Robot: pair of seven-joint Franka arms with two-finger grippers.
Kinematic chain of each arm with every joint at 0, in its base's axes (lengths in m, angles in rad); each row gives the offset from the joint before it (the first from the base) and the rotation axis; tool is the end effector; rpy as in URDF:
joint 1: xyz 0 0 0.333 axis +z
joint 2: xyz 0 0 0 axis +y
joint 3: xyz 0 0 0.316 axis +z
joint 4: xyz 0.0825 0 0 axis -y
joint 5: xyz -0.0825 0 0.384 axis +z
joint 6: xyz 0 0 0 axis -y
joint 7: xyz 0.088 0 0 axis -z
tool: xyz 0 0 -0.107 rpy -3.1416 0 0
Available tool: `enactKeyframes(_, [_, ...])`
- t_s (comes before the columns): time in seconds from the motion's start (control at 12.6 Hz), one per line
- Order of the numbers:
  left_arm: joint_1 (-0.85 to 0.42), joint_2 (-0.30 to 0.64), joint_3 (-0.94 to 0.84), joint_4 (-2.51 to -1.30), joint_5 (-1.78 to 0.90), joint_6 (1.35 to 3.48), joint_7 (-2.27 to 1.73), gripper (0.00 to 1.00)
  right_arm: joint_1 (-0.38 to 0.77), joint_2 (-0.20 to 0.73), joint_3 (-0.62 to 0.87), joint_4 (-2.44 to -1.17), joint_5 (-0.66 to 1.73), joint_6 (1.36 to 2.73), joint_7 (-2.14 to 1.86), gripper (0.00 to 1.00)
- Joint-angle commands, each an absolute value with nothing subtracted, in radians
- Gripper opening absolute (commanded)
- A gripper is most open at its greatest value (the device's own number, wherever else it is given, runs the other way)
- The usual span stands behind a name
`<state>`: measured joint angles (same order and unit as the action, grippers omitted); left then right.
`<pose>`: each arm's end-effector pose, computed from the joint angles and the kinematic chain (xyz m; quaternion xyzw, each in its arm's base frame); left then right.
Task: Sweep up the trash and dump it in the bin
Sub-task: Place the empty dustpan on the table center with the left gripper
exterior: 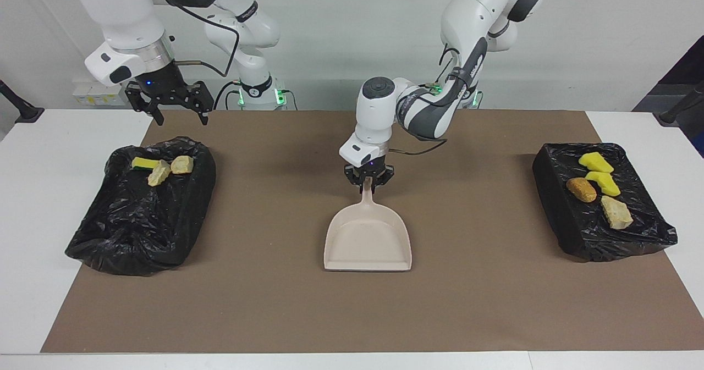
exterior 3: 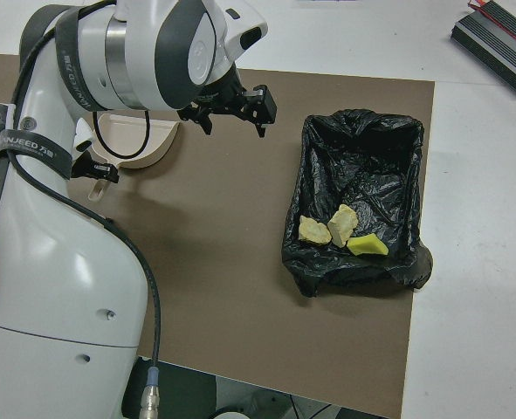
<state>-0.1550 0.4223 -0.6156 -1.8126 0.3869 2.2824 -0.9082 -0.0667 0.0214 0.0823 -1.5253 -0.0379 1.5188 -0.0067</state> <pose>0.4966 -0.4223 0.3576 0.9966 -0.0194 0.0743 0.0283 0.5561 0.0039 0.6296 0.9997 0.0104 -0.0138 0.0181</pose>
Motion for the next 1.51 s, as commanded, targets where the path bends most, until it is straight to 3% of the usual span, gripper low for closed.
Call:
enactKeyframes(0.0, [-0.094, 0.382, -0.618, -1.799, 0.397, 2.254, -0.920, 1.00, -0.078, 0.008, 0.089, -1.543, -0.037, 1.522, -0.020, 1.00])
enactKeyframes(0.4, [-0.058, 0.261, -0.493, -1.798, 0.335, 2.163, -0.890, 1.00, -0.078, 0.008, 0.089, -1.543, -0.037, 1.522, -0.020, 1.00])
enactKeyframes(1.03, [-0.063, 0.057, -0.160, -1.796, 0.089, 1.904, -0.286, 1.00, -0.078, 0.006, 0.089, -1.543, -0.037, 1.522, -0.020, 1.00])
enactKeyframes(1.43, [-0.057, 0.006, -0.057, -1.636, 0.060, 1.645, -0.097, 1.00, -0.077, 0.006, 0.089, -1.543, -0.037, 1.522, -0.020, 1.00])
